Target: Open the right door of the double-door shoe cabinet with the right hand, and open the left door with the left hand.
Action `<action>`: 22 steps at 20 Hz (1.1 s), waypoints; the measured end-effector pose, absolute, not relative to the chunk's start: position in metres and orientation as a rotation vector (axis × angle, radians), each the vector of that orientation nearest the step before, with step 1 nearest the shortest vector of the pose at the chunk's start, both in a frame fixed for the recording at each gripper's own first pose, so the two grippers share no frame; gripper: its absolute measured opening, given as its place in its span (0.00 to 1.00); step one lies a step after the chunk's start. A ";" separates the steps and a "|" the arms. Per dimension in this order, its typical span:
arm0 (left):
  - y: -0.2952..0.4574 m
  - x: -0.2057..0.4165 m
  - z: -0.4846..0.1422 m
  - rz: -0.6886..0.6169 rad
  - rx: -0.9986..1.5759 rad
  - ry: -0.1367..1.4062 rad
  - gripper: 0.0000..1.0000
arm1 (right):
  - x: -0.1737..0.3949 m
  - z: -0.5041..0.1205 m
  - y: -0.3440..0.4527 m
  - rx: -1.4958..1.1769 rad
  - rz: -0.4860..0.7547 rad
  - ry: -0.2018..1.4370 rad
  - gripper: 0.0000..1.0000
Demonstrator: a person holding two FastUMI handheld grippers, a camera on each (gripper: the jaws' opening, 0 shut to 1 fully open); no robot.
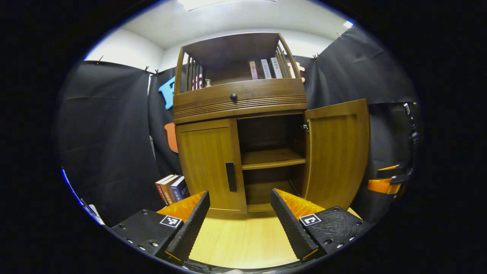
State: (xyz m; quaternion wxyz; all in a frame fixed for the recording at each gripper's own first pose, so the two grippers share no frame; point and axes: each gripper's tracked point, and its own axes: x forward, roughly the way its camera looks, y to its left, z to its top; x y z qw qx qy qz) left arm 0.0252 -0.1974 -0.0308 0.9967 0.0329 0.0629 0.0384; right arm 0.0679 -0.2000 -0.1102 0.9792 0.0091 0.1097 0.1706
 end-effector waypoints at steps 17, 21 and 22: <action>-0.128 0.224 -0.097 -0.093 -0.024 0.061 0.96 | 0.034 -0.042 -0.012 -0.121 0.130 0.118 1.00; -0.126 0.283 -0.122 -0.123 -0.056 0.080 0.96 | 0.030 -0.038 0.005 -0.155 0.055 0.130 1.00; -0.126 0.294 -0.131 -0.125 -0.063 0.102 0.96 | 0.029 -0.037 0.007 -0.168 0.038 0.129 1.00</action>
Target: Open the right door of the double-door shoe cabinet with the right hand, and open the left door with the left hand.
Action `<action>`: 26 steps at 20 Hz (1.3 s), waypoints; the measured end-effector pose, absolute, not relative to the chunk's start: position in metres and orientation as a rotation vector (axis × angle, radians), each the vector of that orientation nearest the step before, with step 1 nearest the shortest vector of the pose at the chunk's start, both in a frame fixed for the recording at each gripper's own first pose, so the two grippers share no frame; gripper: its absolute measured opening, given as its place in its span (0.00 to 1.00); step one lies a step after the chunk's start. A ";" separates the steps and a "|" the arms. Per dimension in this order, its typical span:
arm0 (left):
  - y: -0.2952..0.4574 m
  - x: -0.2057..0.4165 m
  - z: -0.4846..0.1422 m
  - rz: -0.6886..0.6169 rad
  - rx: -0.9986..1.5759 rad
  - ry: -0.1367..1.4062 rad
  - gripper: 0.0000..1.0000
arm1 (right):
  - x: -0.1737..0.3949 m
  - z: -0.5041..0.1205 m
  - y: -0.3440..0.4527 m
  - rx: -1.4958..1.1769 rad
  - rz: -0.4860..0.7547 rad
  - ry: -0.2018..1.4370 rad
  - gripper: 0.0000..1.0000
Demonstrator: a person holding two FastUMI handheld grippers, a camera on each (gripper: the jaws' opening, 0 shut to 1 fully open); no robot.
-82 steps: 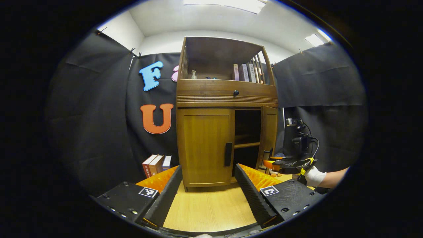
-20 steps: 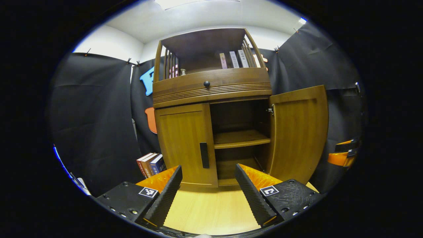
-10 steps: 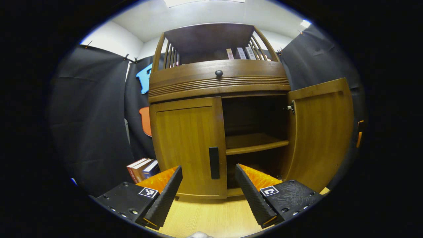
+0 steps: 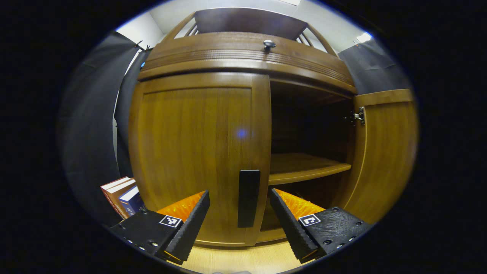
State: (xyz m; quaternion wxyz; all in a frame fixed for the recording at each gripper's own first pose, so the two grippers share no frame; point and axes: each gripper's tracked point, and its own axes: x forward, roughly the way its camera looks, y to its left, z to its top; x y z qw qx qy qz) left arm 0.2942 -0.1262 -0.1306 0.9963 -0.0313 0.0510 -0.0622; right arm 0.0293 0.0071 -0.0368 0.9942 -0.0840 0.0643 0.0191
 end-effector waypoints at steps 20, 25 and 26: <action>-0.130 0.264 -0.149 -0.267 -0.076 0.118 0.23 | 0.025 -0.048 0.015 -0.168 0.034 0.170 1.00; -0.114 0.226 -0.149 -0.314 -0.067 0.122 0.23 | 0.024 -0.049 0.017 -0.149 0.043 0.179 1.00; -0.109 0.219 -0.148 -0.319 -0.068 0.121 0.23 | 0.023 -0.050 0.017 -0.145 0.047 0.180 1.00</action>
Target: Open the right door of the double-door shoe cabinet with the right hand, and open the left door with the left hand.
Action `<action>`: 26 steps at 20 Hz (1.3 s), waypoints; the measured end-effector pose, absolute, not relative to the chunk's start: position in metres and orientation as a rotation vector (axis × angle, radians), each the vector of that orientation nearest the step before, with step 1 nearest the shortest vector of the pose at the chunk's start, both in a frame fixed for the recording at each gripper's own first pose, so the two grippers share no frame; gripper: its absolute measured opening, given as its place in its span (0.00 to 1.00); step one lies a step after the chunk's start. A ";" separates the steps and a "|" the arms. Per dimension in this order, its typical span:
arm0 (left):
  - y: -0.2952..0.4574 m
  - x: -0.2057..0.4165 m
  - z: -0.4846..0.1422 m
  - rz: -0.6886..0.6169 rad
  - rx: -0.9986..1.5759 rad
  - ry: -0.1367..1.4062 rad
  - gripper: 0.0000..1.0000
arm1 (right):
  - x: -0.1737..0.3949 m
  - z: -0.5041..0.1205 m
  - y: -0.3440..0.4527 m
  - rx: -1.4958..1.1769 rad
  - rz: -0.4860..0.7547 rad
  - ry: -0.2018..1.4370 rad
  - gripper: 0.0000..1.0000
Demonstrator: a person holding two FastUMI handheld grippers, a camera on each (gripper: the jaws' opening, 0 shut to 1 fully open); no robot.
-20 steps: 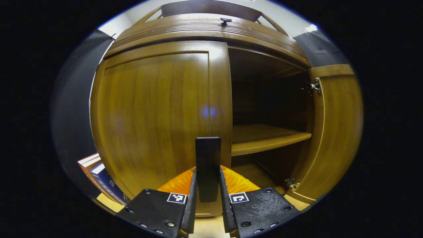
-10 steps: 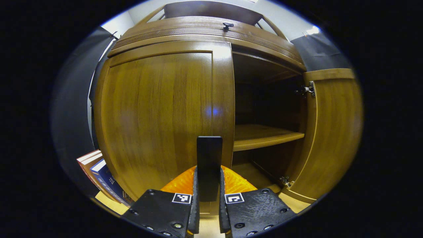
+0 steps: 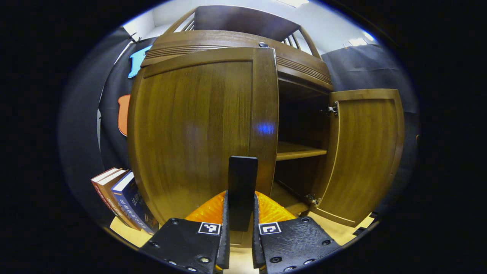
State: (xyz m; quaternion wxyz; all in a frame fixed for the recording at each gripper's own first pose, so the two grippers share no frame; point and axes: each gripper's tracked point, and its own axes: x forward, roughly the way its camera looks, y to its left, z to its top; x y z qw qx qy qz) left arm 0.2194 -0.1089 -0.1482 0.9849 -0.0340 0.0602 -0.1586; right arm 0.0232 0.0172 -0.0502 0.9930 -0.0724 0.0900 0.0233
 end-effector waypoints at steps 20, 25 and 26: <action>-0.008 0.123 -0.148 -0.244 -0.069 0.114 0.21 | 0.027 -0.065 0.032 -0.160 0.223 0.233 1.00; 0.012 0.116 -0.149 -0.202 -0.057 0.110 0.21 | 0.024 -0.066 0.036 -0.167 0.250 0.246 1.00; 0.017 0.115 -0.148 -0.189 -0.053 0.111 0.21 | 0.024 -0.067 0.037 -0.170 0.255 0.247 1.00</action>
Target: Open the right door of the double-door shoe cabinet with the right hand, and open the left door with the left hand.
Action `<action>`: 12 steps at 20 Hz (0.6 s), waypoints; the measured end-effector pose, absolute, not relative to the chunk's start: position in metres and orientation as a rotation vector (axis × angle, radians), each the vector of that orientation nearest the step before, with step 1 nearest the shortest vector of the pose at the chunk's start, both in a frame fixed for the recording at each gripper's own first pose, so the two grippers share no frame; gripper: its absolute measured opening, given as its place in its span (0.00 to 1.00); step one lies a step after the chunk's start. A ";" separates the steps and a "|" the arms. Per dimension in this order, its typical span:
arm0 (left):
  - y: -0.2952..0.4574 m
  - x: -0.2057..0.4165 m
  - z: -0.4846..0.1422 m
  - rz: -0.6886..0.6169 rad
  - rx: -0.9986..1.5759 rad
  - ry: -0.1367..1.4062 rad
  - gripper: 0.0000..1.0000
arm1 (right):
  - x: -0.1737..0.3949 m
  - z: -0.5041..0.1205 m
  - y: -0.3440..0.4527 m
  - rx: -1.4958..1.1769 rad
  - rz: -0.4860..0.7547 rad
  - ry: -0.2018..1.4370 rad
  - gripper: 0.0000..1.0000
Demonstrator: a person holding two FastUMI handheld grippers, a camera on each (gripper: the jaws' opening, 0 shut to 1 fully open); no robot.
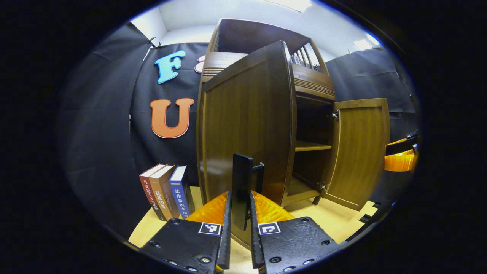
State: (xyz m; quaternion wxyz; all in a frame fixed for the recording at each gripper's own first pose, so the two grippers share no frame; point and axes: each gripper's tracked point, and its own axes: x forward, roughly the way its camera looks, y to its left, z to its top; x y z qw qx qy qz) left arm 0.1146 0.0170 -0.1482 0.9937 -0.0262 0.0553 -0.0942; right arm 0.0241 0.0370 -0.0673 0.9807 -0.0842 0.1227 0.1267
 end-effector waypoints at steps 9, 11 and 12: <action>0.103 0.113 -0.146 0.023 -0.015 0.091 0.02 | 0.023 -0.070 0.040 -0.171 0.287 0.261 1.00; 0.110 0.113 -0.147 0.002 -0.055 0.089 0.00 | 0.023 -0.070 0.040 -0.178 0.293 0.266 1.00; 0.113 0.113 -0.148 -0.012 -0.061 0.088 0.00 | 0.022 -0.070 0.040 -0.178 0.296 0.267 1.00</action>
